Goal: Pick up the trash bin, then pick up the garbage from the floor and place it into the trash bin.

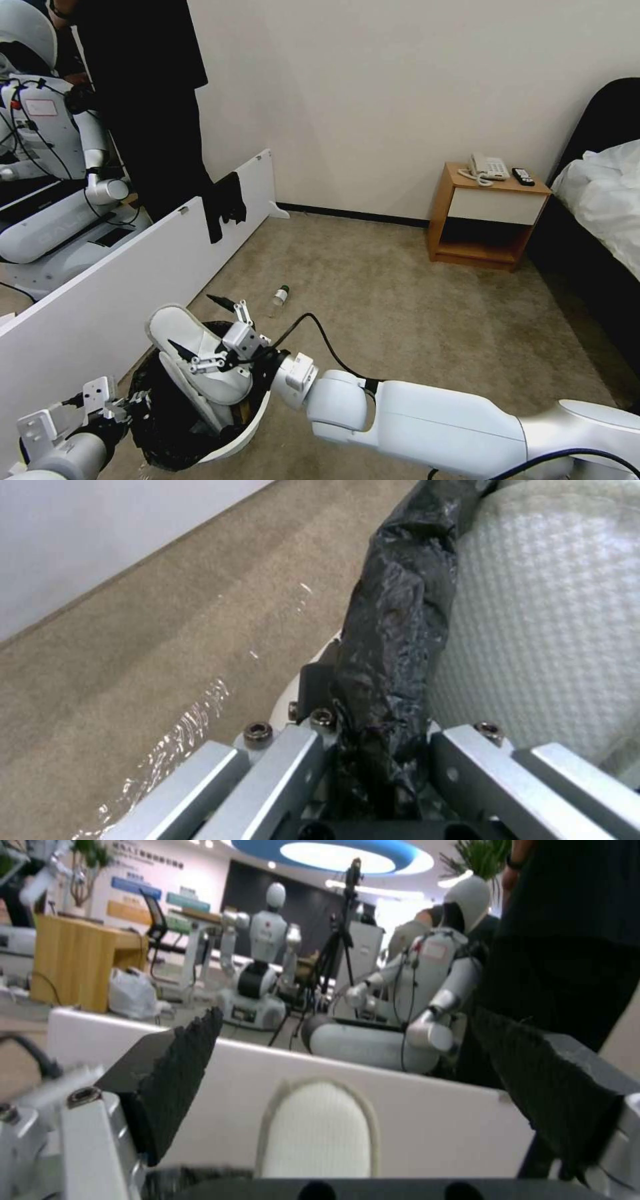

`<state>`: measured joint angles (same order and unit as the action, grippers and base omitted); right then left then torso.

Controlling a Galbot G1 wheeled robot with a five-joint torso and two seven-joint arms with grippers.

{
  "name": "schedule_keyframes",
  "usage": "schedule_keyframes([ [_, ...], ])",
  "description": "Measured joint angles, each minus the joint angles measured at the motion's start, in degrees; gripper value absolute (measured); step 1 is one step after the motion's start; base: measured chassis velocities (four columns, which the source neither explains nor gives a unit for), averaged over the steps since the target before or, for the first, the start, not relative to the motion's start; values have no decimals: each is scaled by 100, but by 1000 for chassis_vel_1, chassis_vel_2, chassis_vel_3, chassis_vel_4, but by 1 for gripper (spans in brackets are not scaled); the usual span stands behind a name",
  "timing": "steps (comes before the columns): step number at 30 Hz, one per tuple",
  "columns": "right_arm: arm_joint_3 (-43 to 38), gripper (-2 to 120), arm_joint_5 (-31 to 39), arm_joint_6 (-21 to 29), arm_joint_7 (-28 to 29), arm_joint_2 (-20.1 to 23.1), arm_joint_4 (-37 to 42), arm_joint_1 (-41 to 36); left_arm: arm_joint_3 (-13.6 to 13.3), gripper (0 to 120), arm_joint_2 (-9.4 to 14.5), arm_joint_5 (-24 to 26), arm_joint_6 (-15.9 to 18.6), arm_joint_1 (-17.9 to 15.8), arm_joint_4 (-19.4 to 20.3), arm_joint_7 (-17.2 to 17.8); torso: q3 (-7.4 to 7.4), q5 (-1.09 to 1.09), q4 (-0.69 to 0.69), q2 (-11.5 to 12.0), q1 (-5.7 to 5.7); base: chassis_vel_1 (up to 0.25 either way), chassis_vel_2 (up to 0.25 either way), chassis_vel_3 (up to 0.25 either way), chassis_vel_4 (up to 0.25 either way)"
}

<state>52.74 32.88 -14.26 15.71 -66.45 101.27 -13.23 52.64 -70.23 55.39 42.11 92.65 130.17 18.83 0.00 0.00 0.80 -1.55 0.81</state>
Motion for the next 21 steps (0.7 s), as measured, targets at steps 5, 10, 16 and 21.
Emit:
schedule_keyframes([
  [5, -215, 93, 102, -42, -2, -113, 112, 48, 19, 2, 19, 0, 2, -3, -58, -2, 0, 0, -1, 0, 0, 0, 0, 0, 0],
  [10, -723, 93, 223, -71, -19, 96, 297, 68, 26, 2, 8, -36, 2, 0, -78, -16, 0, 1, -1, 0, 0, 0, 0, 0, 0],
  [16, -2000, 93, 650, 22, -39, 767, 507, -168, 32, 2, -26, -197, 2, 60, -88, -133, 0, 1, 0, 0, 0, 0, 0, 0, 0],
  [21, -3542, 93, 946, 259, 35, 1440, 776, -947, 30, 2, -104, -487, 3, 137, -94, -388, 0, 4, 3, 0, 0, 0, 0, 0, 0],
])
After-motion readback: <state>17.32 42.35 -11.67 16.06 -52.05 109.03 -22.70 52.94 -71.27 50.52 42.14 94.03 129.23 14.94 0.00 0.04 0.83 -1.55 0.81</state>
